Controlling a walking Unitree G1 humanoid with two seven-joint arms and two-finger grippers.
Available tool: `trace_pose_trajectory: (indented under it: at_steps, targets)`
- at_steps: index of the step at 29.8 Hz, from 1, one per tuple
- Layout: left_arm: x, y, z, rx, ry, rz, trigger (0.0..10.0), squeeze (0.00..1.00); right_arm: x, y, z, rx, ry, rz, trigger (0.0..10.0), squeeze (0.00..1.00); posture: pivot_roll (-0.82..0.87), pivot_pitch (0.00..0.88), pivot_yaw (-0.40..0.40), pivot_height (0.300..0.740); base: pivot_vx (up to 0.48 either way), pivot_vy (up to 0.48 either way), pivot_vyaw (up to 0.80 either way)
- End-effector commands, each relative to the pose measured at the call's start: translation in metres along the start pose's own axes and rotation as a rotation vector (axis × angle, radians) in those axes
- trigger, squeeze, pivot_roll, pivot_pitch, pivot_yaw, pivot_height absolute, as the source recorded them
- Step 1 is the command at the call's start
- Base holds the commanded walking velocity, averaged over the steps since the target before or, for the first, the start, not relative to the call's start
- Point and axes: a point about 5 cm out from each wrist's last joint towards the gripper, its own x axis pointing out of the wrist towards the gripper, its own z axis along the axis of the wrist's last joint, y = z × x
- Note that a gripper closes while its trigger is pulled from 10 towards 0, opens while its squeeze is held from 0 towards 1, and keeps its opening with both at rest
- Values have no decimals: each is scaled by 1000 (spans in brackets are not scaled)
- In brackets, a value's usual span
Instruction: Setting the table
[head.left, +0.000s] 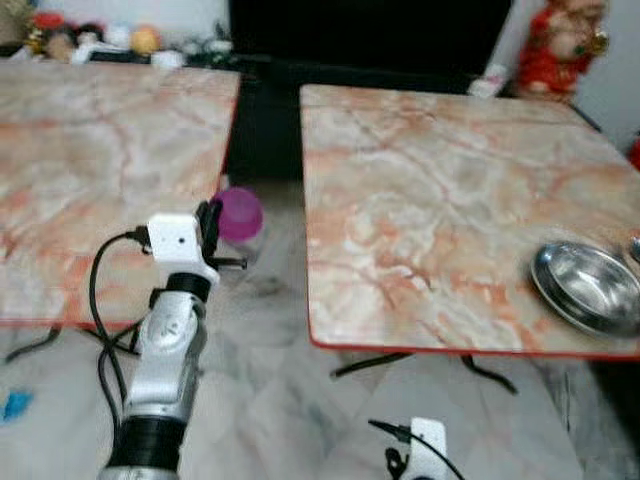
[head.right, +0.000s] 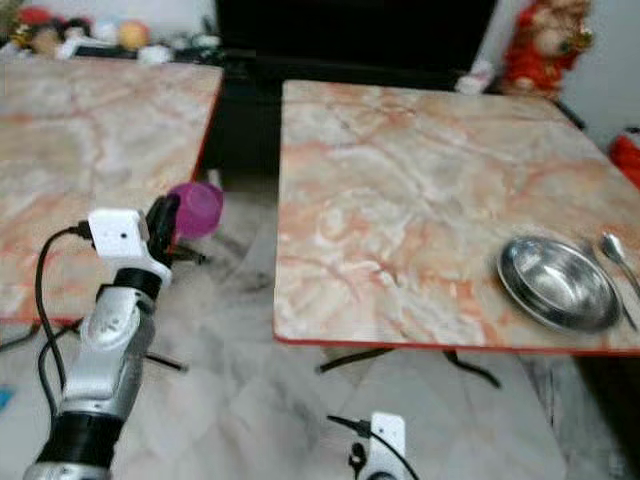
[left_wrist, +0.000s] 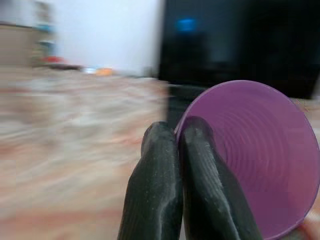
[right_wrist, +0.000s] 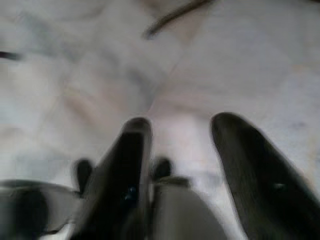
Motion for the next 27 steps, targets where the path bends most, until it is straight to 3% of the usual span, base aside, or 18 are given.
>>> trace_pose_trajectory:
  at_steps: [1,20,27]
  targets:
    - [3,-10,5,-17,-24,-27,10000,0,-1,-2,-2,9,1,-11,10000,0,117,63,-86,736,0,-480,0]
    - [8,-11,3,0,9,-112,10000,0,-1,-1,-2,37,-8,-35,10000,0,129,15,-56,736,0,-480,0]
    - [9,-22,-5,-6,70,-221,10000,0,-2,-2,-4,43,-8,-42,10000,0,132,0,-55,736,0,-127,0]
